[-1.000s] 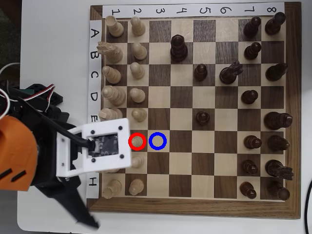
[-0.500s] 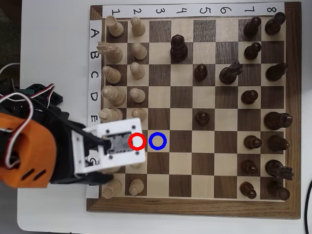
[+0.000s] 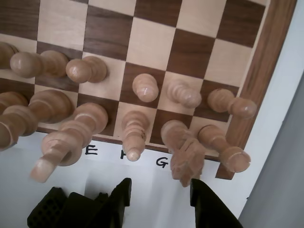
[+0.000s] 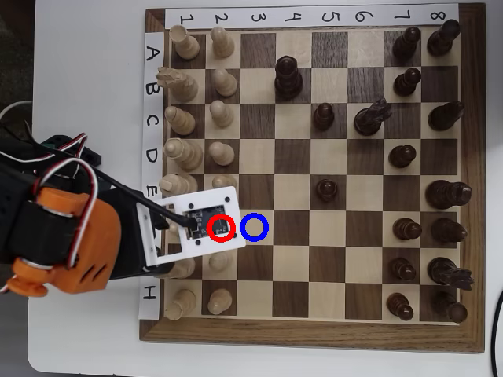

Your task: Move the piece to destination

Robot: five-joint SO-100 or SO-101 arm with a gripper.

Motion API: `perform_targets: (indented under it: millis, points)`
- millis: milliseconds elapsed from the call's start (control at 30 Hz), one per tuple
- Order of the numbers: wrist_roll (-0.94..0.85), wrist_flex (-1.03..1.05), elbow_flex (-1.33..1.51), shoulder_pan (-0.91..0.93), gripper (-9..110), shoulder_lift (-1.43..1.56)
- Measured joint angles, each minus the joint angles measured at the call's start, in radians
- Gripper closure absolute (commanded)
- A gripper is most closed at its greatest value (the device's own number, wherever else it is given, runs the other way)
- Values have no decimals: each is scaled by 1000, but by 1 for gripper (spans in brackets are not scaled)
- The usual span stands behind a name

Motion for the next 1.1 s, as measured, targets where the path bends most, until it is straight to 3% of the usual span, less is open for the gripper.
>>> perform_targets:
  millis: [1100]
  points:
    - [49, -173, 252, -67, 86, -15]
